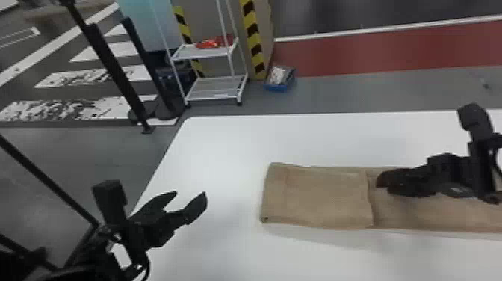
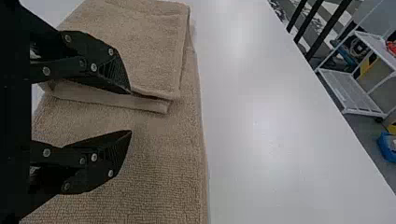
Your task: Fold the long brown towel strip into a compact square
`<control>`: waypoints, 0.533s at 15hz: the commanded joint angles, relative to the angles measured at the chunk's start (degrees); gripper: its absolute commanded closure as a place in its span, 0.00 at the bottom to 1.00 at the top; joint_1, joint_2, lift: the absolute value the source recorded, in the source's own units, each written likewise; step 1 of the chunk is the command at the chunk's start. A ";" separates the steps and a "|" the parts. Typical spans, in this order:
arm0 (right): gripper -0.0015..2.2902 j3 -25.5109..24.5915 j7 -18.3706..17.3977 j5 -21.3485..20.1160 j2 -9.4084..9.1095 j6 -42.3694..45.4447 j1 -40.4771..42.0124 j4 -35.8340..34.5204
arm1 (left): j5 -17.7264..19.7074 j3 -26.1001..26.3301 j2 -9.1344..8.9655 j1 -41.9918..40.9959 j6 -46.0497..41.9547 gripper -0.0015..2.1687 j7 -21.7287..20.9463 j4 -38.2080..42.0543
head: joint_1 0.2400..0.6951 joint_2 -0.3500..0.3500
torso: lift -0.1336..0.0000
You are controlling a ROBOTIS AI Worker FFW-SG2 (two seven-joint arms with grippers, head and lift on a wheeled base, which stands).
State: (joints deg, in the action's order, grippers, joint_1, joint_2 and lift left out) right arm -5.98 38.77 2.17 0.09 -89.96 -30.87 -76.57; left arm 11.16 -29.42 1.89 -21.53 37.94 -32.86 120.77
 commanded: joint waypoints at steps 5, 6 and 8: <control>0.38 0.97 0.08 -1.47 -0.14 -0.12 -0.68 1.60 | 0.88 -0.73 -0.05 0.09 -0.54 0.04 -0.10 -0.10 | 1.00 0.93 | 0.07; 0.42 1.32 0.08 -1.64 -0.14 -0.12 -0.68 1.77 | 0.88 -0.73 -0.05 0.00 -0.54 0.04 -0.10 -0.10 | 1.00 0.93 | 0.07; 0.47 1.58 0.17 -2.35 -0.14 -0.12 -1.12 2.39 | 1.06 -0.90 -0.14 0.00 -0.54 0.04 -0.19 -0.10 | 1.00 0.93 | 0.07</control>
State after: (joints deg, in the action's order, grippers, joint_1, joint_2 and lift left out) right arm -4.59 38.86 0.33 0.09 -89.96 -31.73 -74.55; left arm 12.11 -30.18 1.79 -21.51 37.40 -32.99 120.68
